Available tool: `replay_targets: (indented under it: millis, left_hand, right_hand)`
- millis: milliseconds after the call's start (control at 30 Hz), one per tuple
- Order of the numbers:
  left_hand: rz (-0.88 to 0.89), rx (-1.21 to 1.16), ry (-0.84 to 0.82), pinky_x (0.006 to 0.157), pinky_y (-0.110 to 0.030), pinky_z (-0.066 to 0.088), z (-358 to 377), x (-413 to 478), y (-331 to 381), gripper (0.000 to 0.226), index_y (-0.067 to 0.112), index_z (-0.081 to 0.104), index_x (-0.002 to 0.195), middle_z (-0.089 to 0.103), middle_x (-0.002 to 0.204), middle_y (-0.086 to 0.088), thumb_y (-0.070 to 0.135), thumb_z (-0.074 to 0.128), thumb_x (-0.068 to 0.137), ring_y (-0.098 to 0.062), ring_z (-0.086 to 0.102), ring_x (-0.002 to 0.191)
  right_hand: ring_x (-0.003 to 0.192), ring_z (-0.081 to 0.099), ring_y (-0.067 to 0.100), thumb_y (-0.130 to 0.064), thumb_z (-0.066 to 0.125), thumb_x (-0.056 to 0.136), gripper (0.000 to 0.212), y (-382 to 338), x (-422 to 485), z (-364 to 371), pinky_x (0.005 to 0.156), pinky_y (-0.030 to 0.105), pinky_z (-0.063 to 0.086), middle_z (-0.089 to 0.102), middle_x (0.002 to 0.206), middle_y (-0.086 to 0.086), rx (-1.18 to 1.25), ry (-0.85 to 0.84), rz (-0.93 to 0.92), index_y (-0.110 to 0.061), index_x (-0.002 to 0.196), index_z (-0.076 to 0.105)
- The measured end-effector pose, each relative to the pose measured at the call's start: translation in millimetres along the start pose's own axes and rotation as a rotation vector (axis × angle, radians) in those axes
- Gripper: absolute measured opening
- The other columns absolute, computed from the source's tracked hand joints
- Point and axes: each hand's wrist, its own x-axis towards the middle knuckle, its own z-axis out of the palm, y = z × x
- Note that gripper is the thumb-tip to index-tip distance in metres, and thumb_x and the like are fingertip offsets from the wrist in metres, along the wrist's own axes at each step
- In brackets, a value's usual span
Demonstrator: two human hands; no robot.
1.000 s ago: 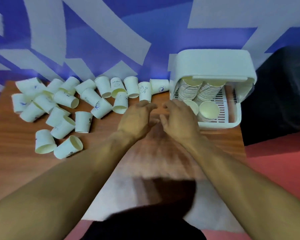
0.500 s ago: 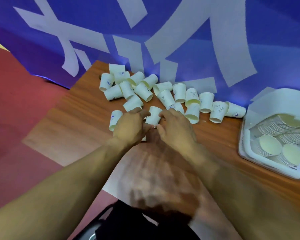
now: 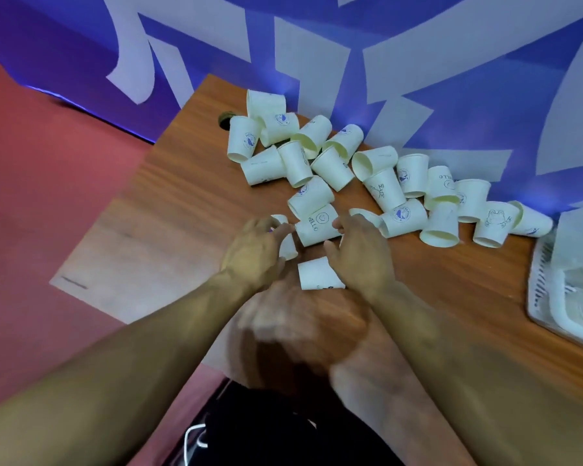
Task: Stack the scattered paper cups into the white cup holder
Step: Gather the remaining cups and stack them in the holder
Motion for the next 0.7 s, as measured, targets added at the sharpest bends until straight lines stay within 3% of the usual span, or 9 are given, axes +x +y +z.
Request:
replay_targets:
  millis: [167,333,467,533,633,700]
  left_hand:
    - [0.048,0.023,-0.009,0.093,-0.041,0.045,15,13,-15,0.058,0.030,0.041,0.139,0.034,0.148,-0.007,0.021,0.060,0.084,-0.030,0.032,0.131]
    - [0.044,0.000,0.063,0.075,-0.039,0.047,15,20,-27,0.039,0.021,0.049,0.128,0.055,0.129,-0.004,0.019,0.050,0.089,-0.030,0.051,0.110]
    - [0.149,0.096,0.003,0.085,-0.038,0.043,12,22,-34,0.047,0.024,0.045,0.132,0.050,0.136,-0.002,0.036,0.055,0.087,-0.028,0.050,0.114]
    - [0.142,0.105,-0.038,0.087,-0.039,0.044,13,24,-37,0.049,0.025,0.044,0.133,0.047,0.138,-0.002,0.033,0.057,0.087,-0.029,0.049,0.116]
    - [0.100,0.069,0.030,0.068,-0.038,0.048,15,26,-40,0.040,0.021,0.048,0.124,0.051,0.130,-0.002,0.016,0.056,0.086,-0.029,0.054,0.105]
    - [0.086,0.044,0.089,0.058,-0.035,0.039,13,26,-43,0.035,0.019,0.053,0.119,0.057,0.120,-0.003,0.010,0.055,0.085,-0.030,0.055,0.098]
  right_hand:
    - [0.106,0.055,0.025,-0.024,0.065,0.083,0.041,0,14,11,0.080,0.038,0.050,0.056,0.119,0.008,-0.029,-0.051,0.080,-0.012,0.122,0.056]
    - [0.108,0.055,0.024,-0.020,0.062,0.081,0.051,-1,33,24,0.083,0.035,0.048,0.055,0.123,0.008,-0.032,-0.113,0.172,-0.012,0.130,0.049]
    - [0.109,0.055,0.026,-0.019,0.063,0.082,0.051,-3,43,32,0.083,0.035,0.047,0.058,0.121,0.010,-0.011,-0.149,0.203,-0.009,0.129,0.046]
    - [0.105,0.056,0.026,-0.019,0.064,0.082,0.047,-5,45,35,0.082,0.035,0.046,0.059,0.117,0.010,-0.003,-0.153,0.204,-0.009,0.125,0.046]
    - [0.105,0.057,0.025,-0.017,0.067,0.084,0.042,-8,45,39,0.082,0.033,0.045,0.060,0.115,0.009,0.019,-0.141,0.199,-0.011,0.120,0.047]
    - [0.104,0.057,0.023,-0.015,0.068,0.084,0.038,-10,45,39,0.081,0.030,0.043,0.061,0.113,0.007,0.055,-0.119,0.189,-0.012,0.117,0.050]
